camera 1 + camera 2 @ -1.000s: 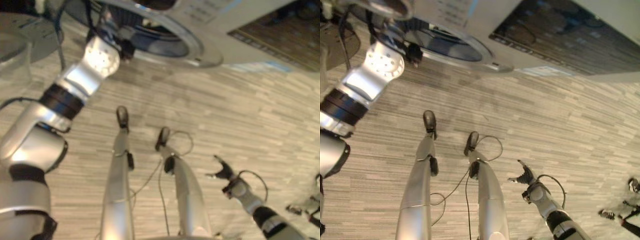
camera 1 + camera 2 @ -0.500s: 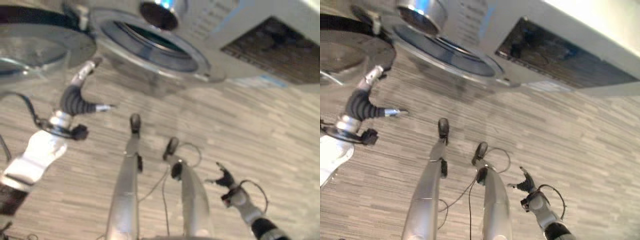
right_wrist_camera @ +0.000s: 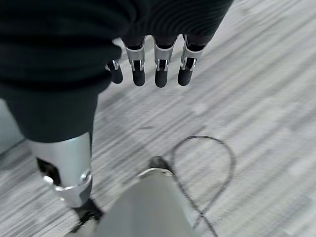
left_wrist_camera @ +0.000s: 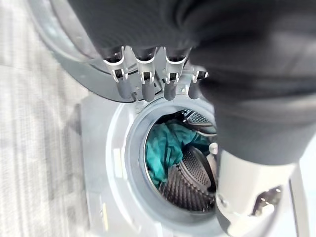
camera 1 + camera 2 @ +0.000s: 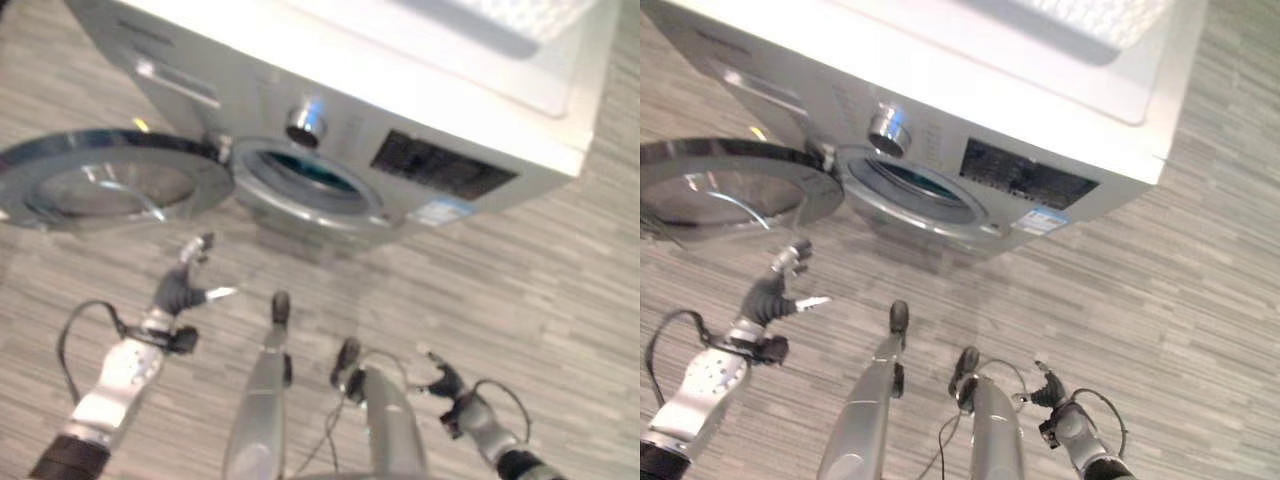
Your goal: Grab the laundry basket,head to the washer,open it,put in the laundry and shut it.
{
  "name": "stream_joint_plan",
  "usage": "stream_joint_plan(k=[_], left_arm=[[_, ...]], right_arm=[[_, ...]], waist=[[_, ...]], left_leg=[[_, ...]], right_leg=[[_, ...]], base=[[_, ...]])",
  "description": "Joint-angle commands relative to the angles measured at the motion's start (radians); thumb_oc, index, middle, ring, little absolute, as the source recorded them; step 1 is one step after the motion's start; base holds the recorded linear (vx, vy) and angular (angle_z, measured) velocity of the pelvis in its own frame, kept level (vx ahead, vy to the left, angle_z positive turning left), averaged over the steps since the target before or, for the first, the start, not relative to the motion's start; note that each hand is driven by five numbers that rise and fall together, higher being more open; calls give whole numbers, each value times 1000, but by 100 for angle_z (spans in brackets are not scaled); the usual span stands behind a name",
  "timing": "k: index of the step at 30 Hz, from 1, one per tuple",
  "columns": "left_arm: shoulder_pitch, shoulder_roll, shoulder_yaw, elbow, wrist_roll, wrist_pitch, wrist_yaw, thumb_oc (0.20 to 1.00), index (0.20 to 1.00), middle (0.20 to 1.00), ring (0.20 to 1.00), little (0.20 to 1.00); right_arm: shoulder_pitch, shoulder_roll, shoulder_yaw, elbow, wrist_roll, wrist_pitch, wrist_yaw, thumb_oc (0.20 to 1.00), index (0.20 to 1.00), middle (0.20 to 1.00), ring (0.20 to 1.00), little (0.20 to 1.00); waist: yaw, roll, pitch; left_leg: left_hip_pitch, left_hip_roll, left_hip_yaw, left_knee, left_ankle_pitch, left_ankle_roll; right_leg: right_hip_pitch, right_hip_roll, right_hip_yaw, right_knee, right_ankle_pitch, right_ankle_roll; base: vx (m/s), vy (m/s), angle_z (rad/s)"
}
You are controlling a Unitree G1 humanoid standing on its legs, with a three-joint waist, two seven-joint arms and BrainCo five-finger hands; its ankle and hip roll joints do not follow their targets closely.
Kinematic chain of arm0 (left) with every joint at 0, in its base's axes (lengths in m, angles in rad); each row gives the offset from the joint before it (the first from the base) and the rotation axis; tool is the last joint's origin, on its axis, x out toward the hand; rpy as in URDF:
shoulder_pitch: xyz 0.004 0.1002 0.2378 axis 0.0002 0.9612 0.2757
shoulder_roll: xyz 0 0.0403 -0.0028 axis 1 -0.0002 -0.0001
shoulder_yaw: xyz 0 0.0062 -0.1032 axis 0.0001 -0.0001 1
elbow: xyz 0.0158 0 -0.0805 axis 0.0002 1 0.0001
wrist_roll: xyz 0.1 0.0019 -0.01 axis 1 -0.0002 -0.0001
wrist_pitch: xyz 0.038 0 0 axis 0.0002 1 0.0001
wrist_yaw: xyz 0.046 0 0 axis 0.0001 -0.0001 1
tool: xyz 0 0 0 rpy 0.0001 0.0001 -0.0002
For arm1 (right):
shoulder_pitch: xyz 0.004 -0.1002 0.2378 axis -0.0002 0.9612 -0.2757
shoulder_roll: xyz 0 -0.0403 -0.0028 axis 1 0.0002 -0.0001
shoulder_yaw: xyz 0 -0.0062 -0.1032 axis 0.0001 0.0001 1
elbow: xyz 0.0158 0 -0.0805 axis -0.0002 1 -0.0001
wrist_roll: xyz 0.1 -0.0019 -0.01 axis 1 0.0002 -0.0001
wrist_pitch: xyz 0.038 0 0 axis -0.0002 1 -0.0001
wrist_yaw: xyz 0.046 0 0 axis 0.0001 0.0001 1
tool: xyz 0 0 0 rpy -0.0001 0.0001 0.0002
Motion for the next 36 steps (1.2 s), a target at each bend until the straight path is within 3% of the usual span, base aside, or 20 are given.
stream_joint_plan(k=[1, 9, 12, 15, 19, 29, 36], left_arm=[[-16, -26, -7, 79, 115, -22, 14, 1000, 1000, 1000, 1000, 1000], [8, -209, 36, 402, 196, 10, 83, 1000, 1000, 1000, 1000, 1000], [9, -277, 71, 583, 235, 41, 110, 1000, 1000, 1000, 1000, 1000], [18, -333, 106, 701, 203, 56, 108, 1000, 1000, 1000, 1000, 1000], [26, -387, 139, 790, 122, 61, 90, 1000, 1000, 1000, 1000, 1000], [43, -416, 151, 825, 82, 64, 63, 1000, 1000, 1000, 1000, 1000], [48, -405, 156, 803, 68, 61, 56, 1000, 1000, 1000, 1000, 1000]], right_arm=[[82, 23, 20, -23, -44, -3, 31, 1000, 1000, 1000, 1000, 1000], [116, 40, 12, -13, -52, -4, 46, 1000, 1000, 1000, 1000, 1000], [119, 39, -6, -20, -56, 2, 56, 1000, 1000, 1000, 1000, 1000], [120, 37, -20, -40, -58, 13, 63, 1000, 1000, 1000, 1000, 1000], [124, 38, -27, -54, -63, 21, 63, 1000, 1000, 1000, 1000, 1000], [137, 47, -39, -63, -64, 28, 67, 1000, 1000, 1000, 1000, 1000], [123, 56, -51, -12, -48, 35, 62, 1000, 1000, 1000, 1000, 1000]], waist=[[-11, -17, -4], [-10, -7, -47], [-13, -3, -90], [-9, 12, -127], [-2, 11, -154], [0, -5, -181], [15, -29, -182]], left_leg=[[54, 13, -19, -22, -27, -4], [210, 28, -34, -86, 7, -18], [285, 30, -32, -135, 26, -26], [339, 41, -11, -171, 57, -24], [377, 38, -9, -175, 49, -22], [403, 21, -13, -152, 12, -11], [356, 4, -4, -69, -52, 3]], right_leg=[[195, 64, -56, -116, -48, -5], [373, 66, -68, -205, -28, 6], [449, 63, -63, -258, -3, 22], [516, 66, -72, -316, 43, 35], [571, 65, -67, -347, 51, 40], [632, 63, -62, -398, 69, 53], [642, 40, -53, -430, 95, 71]], base=[[28, 6, 18], [32, -2, 8], [65, 5, 5], [43, 41, -2], [54, 12, -2], [64, 6, 1], [43, 37, -2]])
